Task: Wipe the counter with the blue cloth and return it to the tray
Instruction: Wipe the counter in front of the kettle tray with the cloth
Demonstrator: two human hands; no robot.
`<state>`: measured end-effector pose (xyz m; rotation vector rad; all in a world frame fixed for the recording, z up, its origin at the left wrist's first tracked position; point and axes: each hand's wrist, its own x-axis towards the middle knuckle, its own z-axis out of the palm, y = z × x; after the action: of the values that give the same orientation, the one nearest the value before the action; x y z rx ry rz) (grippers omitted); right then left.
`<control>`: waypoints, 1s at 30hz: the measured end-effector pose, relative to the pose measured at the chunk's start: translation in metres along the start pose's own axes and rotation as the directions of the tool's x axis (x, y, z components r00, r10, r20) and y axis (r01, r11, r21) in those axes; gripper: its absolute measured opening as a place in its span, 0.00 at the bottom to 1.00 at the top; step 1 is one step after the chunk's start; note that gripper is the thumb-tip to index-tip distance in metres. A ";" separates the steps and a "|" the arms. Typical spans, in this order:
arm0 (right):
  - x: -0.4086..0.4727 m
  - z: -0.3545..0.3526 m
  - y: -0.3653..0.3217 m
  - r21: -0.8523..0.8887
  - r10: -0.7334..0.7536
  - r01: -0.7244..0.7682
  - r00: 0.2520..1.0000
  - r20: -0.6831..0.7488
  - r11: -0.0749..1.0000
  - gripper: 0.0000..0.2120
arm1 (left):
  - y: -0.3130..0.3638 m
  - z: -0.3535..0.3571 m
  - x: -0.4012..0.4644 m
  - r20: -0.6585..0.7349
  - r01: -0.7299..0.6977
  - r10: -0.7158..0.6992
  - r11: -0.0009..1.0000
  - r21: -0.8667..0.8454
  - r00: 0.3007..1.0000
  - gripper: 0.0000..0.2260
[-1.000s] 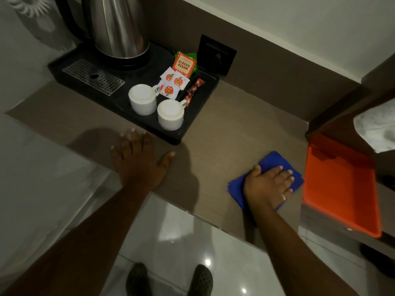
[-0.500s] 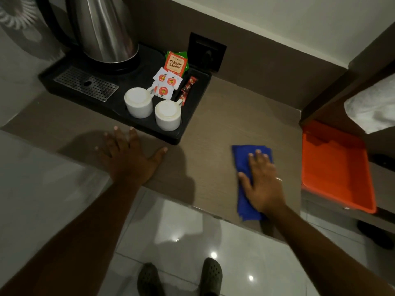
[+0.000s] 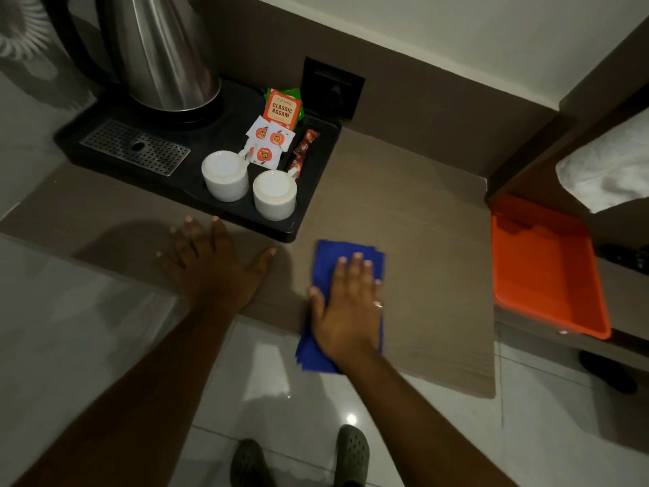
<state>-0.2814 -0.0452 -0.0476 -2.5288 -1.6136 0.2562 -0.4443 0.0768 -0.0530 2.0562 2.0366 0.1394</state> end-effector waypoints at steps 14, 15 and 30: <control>0.044 -0.054 0.174 -0.019 0.292 -0.292 0.956 0.008 0.956 0.33 | 0.006 0.002 -0.003 -0.025 -0.003 0.003 1.000 0.017 1.000 0.51; 0.062 -0.056 0.168 -0.013 0.330 -0.330 0.944 0.009 0.944 0.33 | 0.007 0.002 -0.003 -0.021 -0.004 0.004 1.000 0.027 1.000 0.51; 0.187 -0.065 0.185 -0.083 -0.115 0.122 0.990 0.085 0.989 0.34 | 0.008 0.001 -0.003 -0.102 0.059 -0.051 0.996 0.072 0.993 0.48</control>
<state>-0.0265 0.0462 -0.0350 -2.5032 -1.8376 0.2822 -0.4367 0.0738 -0.0516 2.0740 2.1878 0.1614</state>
